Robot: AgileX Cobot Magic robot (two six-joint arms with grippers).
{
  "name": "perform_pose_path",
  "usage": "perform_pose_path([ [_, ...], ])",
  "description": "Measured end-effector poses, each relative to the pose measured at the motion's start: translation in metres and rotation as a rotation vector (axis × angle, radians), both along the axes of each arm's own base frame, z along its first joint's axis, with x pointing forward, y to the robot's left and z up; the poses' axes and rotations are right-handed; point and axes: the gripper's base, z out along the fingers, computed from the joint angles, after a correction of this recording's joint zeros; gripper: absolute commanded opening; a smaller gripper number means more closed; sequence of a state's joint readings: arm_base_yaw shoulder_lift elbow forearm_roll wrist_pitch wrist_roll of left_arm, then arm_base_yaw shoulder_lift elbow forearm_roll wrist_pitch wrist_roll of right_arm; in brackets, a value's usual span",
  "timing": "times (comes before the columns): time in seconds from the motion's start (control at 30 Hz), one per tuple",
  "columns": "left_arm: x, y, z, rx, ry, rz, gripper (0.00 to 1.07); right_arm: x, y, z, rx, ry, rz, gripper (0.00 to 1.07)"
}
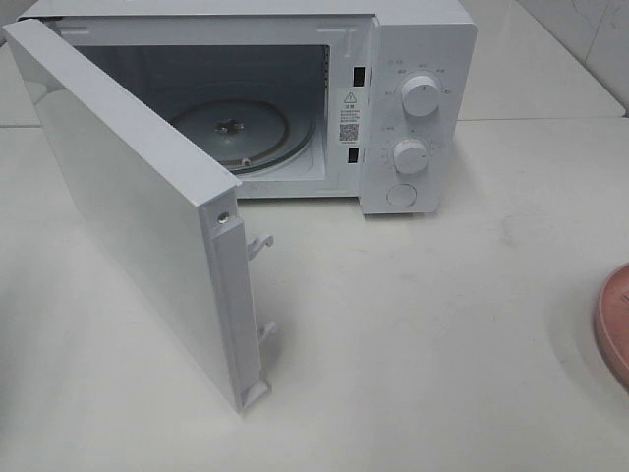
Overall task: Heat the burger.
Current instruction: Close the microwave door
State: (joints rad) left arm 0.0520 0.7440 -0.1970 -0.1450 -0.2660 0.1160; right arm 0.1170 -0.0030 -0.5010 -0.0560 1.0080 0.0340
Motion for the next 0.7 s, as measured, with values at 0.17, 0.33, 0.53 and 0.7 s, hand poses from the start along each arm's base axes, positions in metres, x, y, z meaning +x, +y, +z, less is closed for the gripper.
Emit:
perform_pose_path([
  [0.17, 0.01, -0.002, -0.01, 0.086, -0.034, -0.039, 0.0, 0.0, 0.0, 0.0, 0.0, 0.0, 0.0, 0.76],
  [0.33, 0.029, -0.006, -0.022, 0.021, 0.008, -0.094, 0.0, 0.0, 0.0, 0.0, 0.0, 0.0, 0.0, 0.76],
  [0.53, 0.047, -0.019, -0.028, 0.0, 0.012, -0.246, 0.0, 0.0, 0.0, 0.0, 0.0, 0.0, 0.0, 0.76],
  [0.7, 0.057, -0.03, -0.041, -0.025, 0.024, -0.364, 0.0, 0.0, 0.0, 0.0, 0.0, 0.0, 0.0, 0.76],
])
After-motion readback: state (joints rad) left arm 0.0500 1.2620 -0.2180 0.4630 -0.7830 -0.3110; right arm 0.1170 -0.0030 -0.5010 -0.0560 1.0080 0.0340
